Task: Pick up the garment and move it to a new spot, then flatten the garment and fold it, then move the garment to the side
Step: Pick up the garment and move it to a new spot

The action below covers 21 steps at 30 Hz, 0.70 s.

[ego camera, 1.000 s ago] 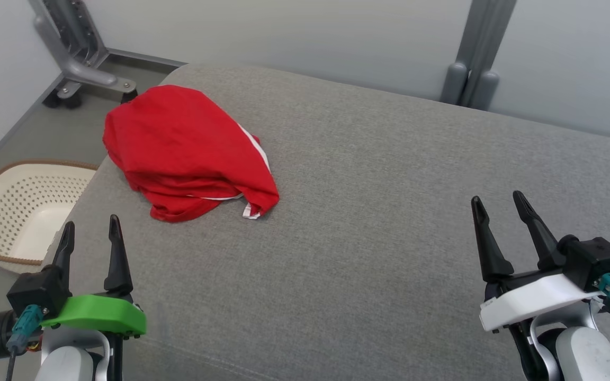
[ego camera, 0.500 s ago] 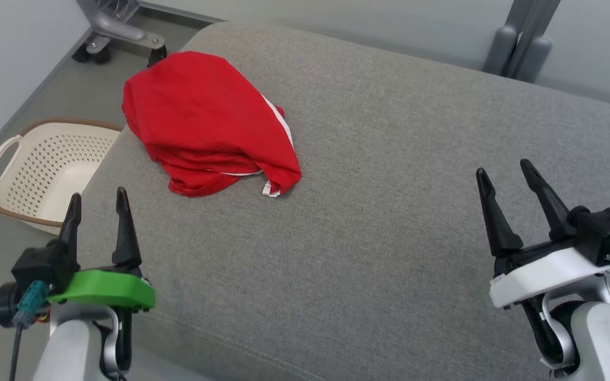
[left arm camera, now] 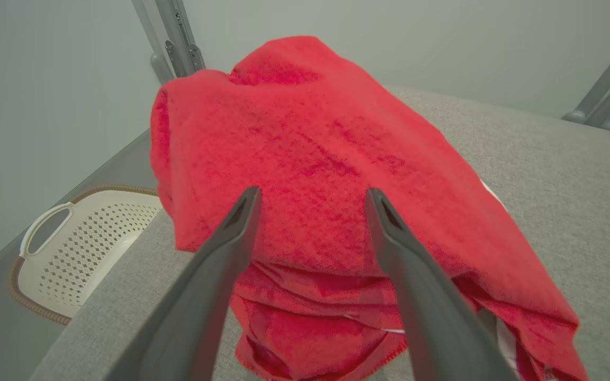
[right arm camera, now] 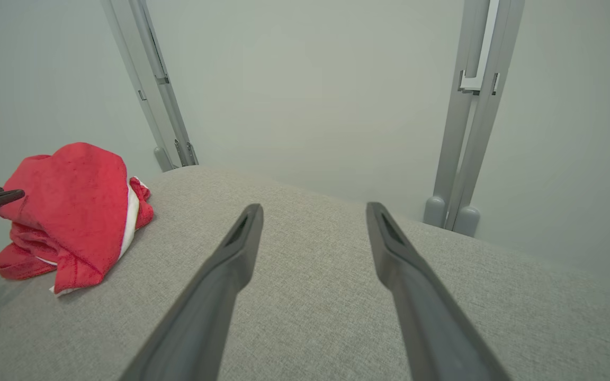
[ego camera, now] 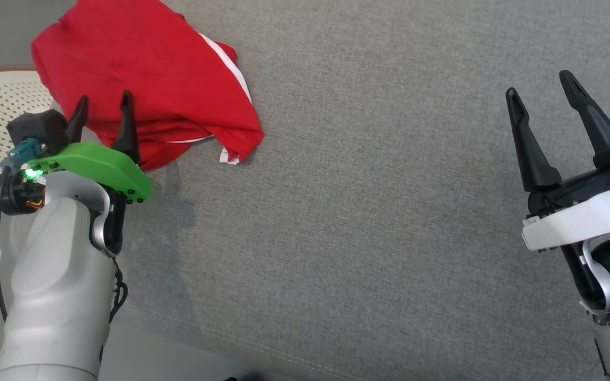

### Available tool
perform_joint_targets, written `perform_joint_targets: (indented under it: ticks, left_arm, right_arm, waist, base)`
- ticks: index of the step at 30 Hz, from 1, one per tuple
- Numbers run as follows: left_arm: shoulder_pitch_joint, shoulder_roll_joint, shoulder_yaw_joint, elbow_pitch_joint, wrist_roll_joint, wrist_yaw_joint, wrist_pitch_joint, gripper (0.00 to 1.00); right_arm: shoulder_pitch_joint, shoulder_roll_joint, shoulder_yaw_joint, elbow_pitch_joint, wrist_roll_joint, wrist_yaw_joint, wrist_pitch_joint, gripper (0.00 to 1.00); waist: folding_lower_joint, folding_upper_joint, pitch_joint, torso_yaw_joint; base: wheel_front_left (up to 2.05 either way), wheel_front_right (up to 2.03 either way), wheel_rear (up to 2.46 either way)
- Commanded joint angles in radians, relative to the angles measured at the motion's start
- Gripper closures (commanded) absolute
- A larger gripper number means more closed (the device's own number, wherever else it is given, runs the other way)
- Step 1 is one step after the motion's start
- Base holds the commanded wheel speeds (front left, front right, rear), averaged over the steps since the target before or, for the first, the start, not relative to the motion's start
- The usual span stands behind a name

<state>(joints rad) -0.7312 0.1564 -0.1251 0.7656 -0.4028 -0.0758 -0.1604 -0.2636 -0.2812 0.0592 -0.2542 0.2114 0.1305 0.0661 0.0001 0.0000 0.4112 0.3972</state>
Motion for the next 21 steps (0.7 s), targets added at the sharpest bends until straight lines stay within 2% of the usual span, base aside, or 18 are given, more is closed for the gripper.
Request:
perform_joint_targets:
  ticks: [1, 4, 5, 7, 15, 19, 21]
  left_arm:
    - [-0.04, 0.009, 0.009, 0.044, -0.016, -0.007, 0.012, 0.0]
    - [-0.099, 0.017, 0.016, 0.162, -0.043, -0.018, 0.062, 0.0]
    - [-0.112, 0.018, 0.02, 0.19, -0.053, -0.021, 0.072, 0.03]
    - [-0.138, 0.029, 0.023, 0.237, -0.058, -0.024, 0.075, 1.0]
    - [-0.149, 0.073, 0.052, 0.276, -0.071, -0.033, -0.078, 1.0]
    - [-0.1, 0.093, 0.073, 0.21, -0.054, -0.02, -0.104, 1.0]
    - [-0.066, 0.107, 0.091, 0.116, -0.034, -0.002, -0.106, 1.0]
  right_arm:
    - [-0.021, -0.008, 0.002, -0.005, 0.005, 0.0, 0.0, 0.0]
    - [-0.037, -0.015, 0.006, -0.003, 0.006, 0.0, -0.003, 0.0]
    - [-0.037, -0.016, 0.007, -0.001, 0.006, 0.0, -0.004, 0.0]
    - [-0.039, -0.018, 0.011, 0.004, 0.005, 0.0, -0.006, 0.0]
    - [-0.026, -0.013, 0.014, 0.021, 0.016, 0.0, -0.035, 0.0]
    - [0.007, 0.003, 0.006, 0.041, 0.016, 0.0, -0.051, 0.0]
    - [0.027, 0.013, 0.004, 0.053, 0.019, 0.0, -0.062, 0.0]
  waist:
    - [-0.0001, 0.0, 0.116, -0.072]
    - [-0.0001, 0.0, 0.132, -0.083]
    - [-0.0001, 0.0, 0.133, -0.084]
    - [-0.0001, 0.0, 0.134, -0.086]
    - [-0.0001, 0.0, 0.079, -0.091]
    - [-0.0001, 0.0, 0.016, -0.096]
    - [-0.0001, 0.0, -0.029, -0.101]
  base:
    - [0.0, 0.0, 0.0]
    - [0.0, 0.0, 0.0]
    - [0.0, 0.0, 0.0]
    - [0.0, 0.0, 0.0]
    - [0.0, 0.0, 0.0]
    - [0.0, 0.0, 0.0]
    - [0.0, 0.0, 0.0]
